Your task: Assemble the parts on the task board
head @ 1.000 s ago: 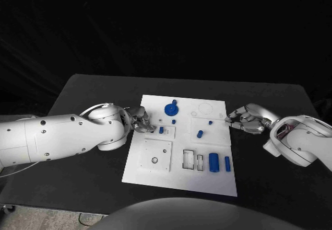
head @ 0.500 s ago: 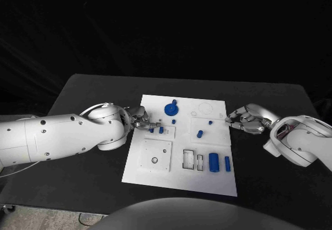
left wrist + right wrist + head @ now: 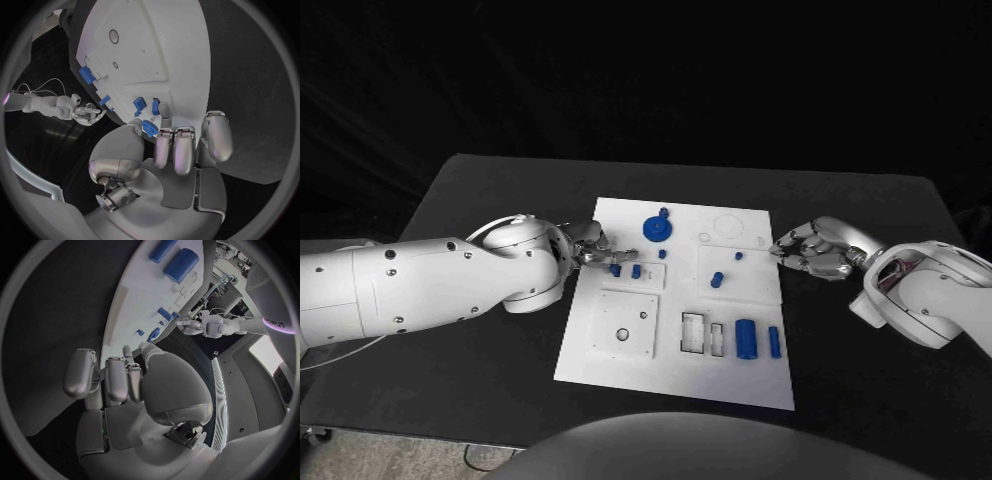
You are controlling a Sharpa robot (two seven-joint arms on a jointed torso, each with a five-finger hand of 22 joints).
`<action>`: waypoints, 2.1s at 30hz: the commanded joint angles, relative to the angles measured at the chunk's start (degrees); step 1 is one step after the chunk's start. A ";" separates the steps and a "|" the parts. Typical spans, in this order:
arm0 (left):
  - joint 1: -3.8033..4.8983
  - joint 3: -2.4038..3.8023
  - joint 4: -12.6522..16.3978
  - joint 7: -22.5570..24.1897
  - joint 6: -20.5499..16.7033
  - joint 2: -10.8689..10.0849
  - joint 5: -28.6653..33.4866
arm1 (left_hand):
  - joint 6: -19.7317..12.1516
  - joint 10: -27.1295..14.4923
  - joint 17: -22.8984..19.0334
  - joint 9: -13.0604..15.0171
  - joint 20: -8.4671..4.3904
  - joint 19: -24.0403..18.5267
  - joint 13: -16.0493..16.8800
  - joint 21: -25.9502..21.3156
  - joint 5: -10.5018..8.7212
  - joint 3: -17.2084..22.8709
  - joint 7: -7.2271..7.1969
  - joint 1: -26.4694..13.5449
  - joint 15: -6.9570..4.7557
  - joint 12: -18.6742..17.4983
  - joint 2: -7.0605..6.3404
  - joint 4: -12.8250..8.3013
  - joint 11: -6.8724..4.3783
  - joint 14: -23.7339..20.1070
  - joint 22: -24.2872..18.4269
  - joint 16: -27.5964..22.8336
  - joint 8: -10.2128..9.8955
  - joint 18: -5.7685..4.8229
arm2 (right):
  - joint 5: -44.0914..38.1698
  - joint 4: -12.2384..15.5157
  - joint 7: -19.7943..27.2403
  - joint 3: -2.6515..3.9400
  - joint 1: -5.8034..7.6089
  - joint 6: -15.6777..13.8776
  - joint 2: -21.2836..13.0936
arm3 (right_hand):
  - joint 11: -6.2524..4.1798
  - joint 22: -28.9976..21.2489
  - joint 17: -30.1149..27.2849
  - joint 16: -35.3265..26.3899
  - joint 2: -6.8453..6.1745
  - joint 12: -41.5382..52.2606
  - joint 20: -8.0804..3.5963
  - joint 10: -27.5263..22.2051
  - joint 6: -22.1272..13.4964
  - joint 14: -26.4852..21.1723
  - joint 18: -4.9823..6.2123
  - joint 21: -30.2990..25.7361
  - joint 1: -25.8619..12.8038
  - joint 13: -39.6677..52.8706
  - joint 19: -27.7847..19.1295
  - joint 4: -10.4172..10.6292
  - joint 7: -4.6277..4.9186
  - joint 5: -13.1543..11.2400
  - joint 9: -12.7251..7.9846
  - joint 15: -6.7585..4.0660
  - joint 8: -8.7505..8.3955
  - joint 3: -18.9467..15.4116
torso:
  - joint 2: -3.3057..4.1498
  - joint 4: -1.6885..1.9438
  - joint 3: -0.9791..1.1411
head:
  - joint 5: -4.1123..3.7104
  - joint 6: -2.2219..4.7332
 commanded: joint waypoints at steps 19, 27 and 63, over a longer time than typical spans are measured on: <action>-0.01 0.00 -0.03 2.91 -2.30 -0.11 2.25 | 1.08 5.98 15.10 2.49 -0.53 0.72 15.09 0.71 6.34 -1.65 -1.02 2.59 -0.57 0.13 5.58 -0.11 -0.84 6.10 10.86 0.14 2.80 -0.37 | -0.09 -0.09 -0.20 0.00 -0.06 0.58 0.06 | 0.08 7.04 -0.14 -0.24 -0.11 -0.25 0.07 0.35 -0.01 2.32 0.78 -0.36 0.60 4.23 -0.40 -0.11 0.24 0.22 0.06 0.47 -0.32 0.31 | 0.01 0.01 0.00 | -0.20 0.01; 0.00 0.04 -0.07 2.10 -3.32 -0.32 0.10 | 5.53 5.98 15.10 6.55 -0.98 0.92 15.09 0.92 7.60 -2.70 -1.67 5.70 -1.07 0.13 4.86 -0.11 -1.40 6.10 10.92 0.14 13.94 -0.42 | -0.10 -0.13 0.07 0.00 -0.06 -0.04 0.09 | 0.10 7.04 -0.16 -0.26 -0.10 -0.25 0.07 0.35 0.00 2.32 0.79 -0.39 0.59 4.23 -0.40 -0.12 0.25 0.25 0.07 0.48 -0.33 0.33 | -0.01 0.04 0.00 | -0.18 0.01; 3.49 1.65 -7.63 36.45 1.66 7.71 -39.19 | -10.86 -42.98 0.26 -39.25 1.29 -0.47 -40.06 -3.73 0.03 13.39 -5.31 41.05 1.32 -65.45 -17.16 -3.76 2.80 -1.65 9.93 -8.21 -16.83 0.30 | 0.86 5.09 7.95 0.03 2.75 -8.90 -2.30 | 0.29 7.92 0.13 0.53 -1.59 -0.48 0.24 0.54 2.52 2.65 0.35 1.66 -0.41 3.90 0.77 0.82 0.02 5.97 1.26 0.64 0.09 0.88 | 0.91 -0.09 -0.22 | -0.82 0.01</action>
